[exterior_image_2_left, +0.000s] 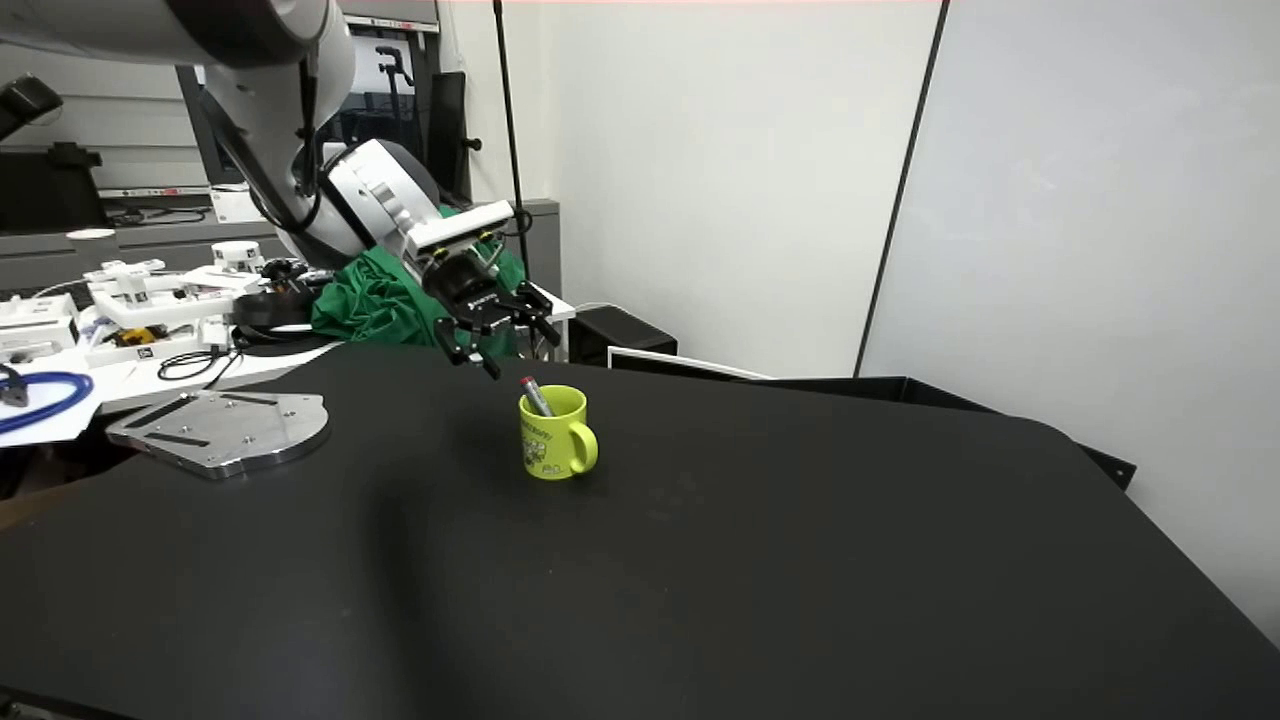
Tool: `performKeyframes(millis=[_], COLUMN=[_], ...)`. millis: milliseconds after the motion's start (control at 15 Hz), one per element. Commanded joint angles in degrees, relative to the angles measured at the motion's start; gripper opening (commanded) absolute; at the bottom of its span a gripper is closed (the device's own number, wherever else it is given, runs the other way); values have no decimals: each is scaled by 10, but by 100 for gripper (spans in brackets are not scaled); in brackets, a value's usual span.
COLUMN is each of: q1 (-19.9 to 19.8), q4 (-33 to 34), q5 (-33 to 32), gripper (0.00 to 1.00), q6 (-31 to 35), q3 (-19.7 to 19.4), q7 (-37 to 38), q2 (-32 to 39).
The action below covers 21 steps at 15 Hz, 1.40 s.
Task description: Pick the marker from the cup and put it on the table
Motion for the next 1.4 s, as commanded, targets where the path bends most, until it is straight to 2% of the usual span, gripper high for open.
performKeyframes(millis=[0,267,1000,1067,1133,1333], q1=[16,26,19,18,18,18], q4=[68,96,151,155,159,169], q5=[22,32,65,71,75,87], gripper=[100,100,100,75,73,51], q6=[-5,-5,-16,-18,-19,-24], q3=[-5,-13,-36,-38,-40,-44], q7=[-7,-9,-22,-23,-24,-24], q2=[36,57,96,99,102,107])
